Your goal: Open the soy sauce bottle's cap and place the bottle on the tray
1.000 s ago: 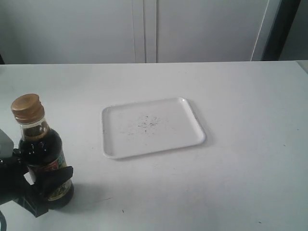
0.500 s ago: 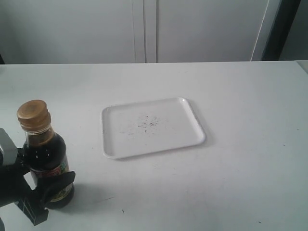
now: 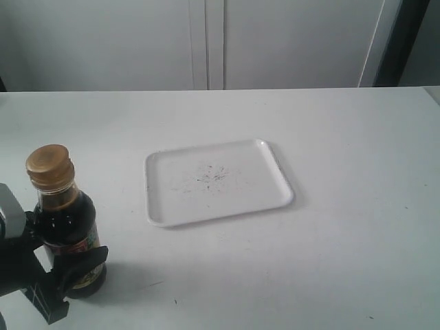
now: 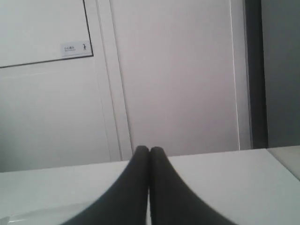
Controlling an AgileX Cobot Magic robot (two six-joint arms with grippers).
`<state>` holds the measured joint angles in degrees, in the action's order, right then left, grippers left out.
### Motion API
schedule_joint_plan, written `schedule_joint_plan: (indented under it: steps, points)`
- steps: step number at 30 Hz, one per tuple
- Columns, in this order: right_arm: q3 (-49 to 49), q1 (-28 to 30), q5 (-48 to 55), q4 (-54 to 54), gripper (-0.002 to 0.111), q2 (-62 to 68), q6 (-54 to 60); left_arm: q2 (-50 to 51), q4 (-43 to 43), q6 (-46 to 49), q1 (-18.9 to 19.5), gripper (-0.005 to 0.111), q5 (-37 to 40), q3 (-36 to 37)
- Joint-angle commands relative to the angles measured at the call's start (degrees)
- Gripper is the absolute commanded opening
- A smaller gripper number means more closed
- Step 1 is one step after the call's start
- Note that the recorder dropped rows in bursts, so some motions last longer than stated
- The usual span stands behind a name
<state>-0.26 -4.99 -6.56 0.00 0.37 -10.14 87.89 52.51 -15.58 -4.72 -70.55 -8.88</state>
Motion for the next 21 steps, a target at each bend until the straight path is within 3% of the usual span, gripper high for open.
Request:
schedule_joint_plan:
  steps: [1,9,21]
  points:
    - [0.3,0.4,-2.5,0.0,0.000,-0.4,-0.2,0.1,1.8,0.4,0.0,0.000,0.6,0.1]
    - [-4.6,0.4,-6.7,0.0,0.000,2.3,-0.2,0.1,2.4,0.4,0.0,0.000,0.6,0.1]
    - [-18.5,0.3,-10.5,-6.7,0.000,19.9,-3.1,0.1,2.4,0.4,0.0,0.000,0.6,0.1]
